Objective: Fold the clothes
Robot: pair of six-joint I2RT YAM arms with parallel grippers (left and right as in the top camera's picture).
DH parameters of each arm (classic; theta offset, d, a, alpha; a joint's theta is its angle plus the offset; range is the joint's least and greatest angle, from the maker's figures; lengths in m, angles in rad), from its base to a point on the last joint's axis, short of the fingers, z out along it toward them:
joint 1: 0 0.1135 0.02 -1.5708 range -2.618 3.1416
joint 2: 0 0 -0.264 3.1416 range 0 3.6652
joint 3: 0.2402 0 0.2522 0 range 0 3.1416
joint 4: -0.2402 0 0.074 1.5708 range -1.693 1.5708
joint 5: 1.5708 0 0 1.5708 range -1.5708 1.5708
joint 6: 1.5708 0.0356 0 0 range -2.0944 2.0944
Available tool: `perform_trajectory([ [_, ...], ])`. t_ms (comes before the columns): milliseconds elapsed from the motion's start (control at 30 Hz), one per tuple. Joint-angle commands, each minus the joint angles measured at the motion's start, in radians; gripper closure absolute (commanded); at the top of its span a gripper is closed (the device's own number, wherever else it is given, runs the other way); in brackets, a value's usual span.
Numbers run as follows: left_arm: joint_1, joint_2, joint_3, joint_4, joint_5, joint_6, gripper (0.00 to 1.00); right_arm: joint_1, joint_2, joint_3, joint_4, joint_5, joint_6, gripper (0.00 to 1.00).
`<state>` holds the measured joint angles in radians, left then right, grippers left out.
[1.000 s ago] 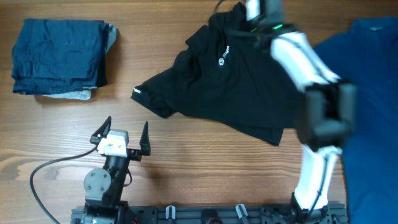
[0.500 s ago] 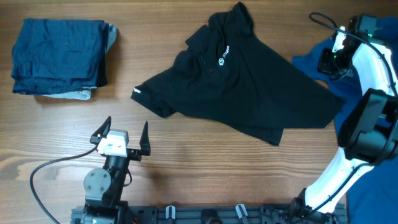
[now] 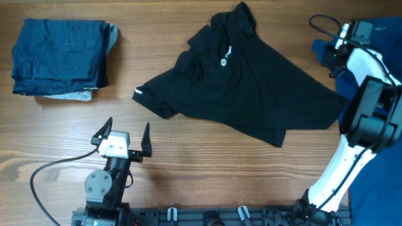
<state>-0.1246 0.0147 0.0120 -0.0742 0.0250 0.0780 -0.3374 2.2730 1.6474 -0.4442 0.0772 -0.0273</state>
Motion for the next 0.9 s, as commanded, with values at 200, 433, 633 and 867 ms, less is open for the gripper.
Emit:
perform_trajectory([
  [200, -0.006, -0.006, -0.006, -0.001, 0.008, 0.019, 0.0, -0.203, 0.043, 0.031, 0.062, -0.142, -0.072, 0.84],
  [433, -0.006, -0.006, -0.006, -0.001, 0.008, 0.019, 0.0, -0.159, -0.244, 0.083, -0.09, -0.192, 0.144, 0.46],
  [633, -0.006, -0.006, -0.006, -0.001, 0.008, 0.019, 0.0, -0.081, -0.346, 0.047, -0.609, -0.307, 0.21, 0.65],
  [867, -0.006, -0.006, -0.006, -0.001, 0.008, 0.019, 0.0, 0.007, -0.346, -0.204, -0.532, -0.237, 0.283, 0.96],
])
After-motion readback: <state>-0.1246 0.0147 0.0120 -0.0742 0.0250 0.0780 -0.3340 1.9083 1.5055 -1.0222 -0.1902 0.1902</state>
